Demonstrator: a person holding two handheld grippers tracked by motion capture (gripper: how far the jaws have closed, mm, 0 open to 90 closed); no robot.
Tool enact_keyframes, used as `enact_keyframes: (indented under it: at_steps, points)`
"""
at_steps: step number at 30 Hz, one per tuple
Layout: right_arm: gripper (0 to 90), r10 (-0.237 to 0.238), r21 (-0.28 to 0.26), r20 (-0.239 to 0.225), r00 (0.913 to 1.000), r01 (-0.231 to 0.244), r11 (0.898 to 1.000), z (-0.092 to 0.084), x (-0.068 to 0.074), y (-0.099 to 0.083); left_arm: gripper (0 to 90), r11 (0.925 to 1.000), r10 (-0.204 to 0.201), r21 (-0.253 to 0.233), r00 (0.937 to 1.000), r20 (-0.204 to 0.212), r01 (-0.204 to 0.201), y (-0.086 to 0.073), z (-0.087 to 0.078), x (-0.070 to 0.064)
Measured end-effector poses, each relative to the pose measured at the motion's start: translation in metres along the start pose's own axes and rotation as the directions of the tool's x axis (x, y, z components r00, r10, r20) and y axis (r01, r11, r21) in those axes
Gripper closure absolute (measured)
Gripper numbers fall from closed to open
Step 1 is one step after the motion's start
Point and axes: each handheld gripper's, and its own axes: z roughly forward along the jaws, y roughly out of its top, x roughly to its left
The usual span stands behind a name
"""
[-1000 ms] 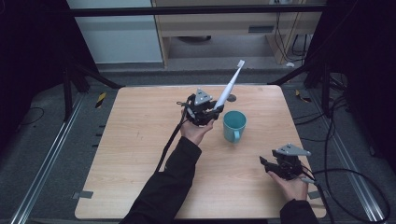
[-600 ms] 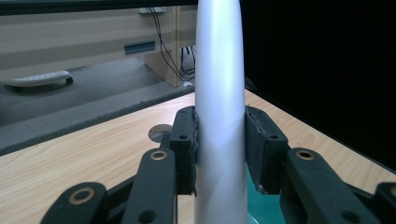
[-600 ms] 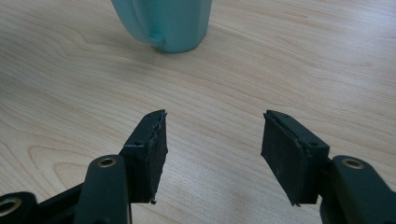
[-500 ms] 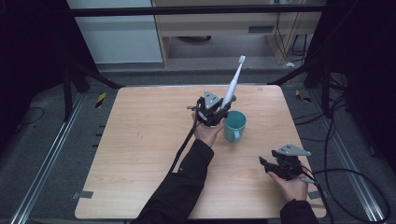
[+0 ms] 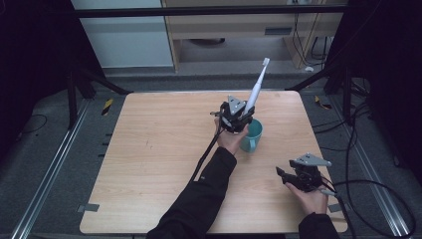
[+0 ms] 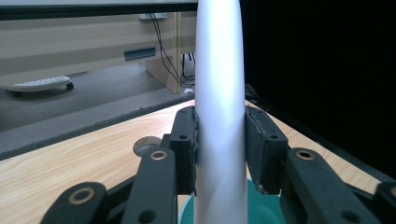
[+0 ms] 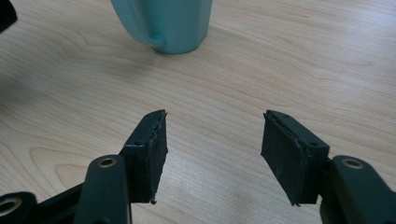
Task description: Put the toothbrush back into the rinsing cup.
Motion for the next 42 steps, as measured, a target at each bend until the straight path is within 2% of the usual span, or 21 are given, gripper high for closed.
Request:
enact_keyframes:
  at_steps: [6, 9, 13, 19, 30, 32, 33, 38, 42]
  points:
    - [40.4, 0.002, -0.003, 0.000, 1.0000, -0.002, 1.000, 0.000, -0.001, 0.000, 66.0, 0.9999, 0.011, 0.011, 0.9998, -0.018, -0.011, -0.013, 0.011, -0.006]
    - [40.4, -0.002, -0.002, -0.001, 1.0000, 0.002, 1.000, 0.000, -0.001, 0.000, 66.0, 0.9992, 0.018, 0.037, 0.9996, -0.022, -0.017, -0.022, 0.017, -0.008]
    - [40.5, -0.002, -0.002, -0.001, 1.0000, 0.002, 1.000, 0.000, 0.000, 0.000, 66.0, 0.9988, 0.009, 0.048, 0.9995, -0.030, -0.007, -0.031, 0.019, -0.007]
    - [40.4, -0.003, 0.002, -0.001, 1.0000, 0.003, 1.000, 0.001, -0.001, 0.000, 66.0, 0.9988, 0.024, 0.043, 0.9991, -0.034, -0.023, -0.039, 0.019, -0.010]
    - [40.4, -0.003, 0.002, -0.001, 1.0000, 0.003, 1.000, 0.001, -0.001, 0.000, 65.9, 0.9990, 0.035, 0.029, 0.9982, -0.049, -0.034, -0.043, 0.014, -0.016]
    - [40.4, -0.004, 0.003, -0.001, 1.0000, 0.004, 1.000, 0.001, -0.001, 0.000, 65.9, 0.9995, 0.022, 0.022, 0.9987, -0.047, -0.021, -0.045, 0.012, -0.016]
    - [40.4, -0.004, 0.001, -0.001, 1.0000, 0.004, 1.000, 0.000, -0.001, 0.000, 65.9, 0.9991, 0.033, 0.026, 0.9982, -0.049, -0.032, -0.047, 0.011, -0.016]
    - [40.4, 0.004, 0.003, 0.000, 1.0000, -0.004, 1.000, 0.000, -0.001, 0.000, 65.9, 0.9989, 0.024, 0.041, 0.9990, -0.038, -0.023, -0.052, 0.011, -0.014]
    - [40.2, 0.001, 0.004, 0.001, 1.0000, -0.001, 1.000, 0.001, -0.001, 0.000, 65.8, 0.9985, 0.003, 0.055, 0.9995, -0.033, -0.001, -0.056, 0.012, -0.013]
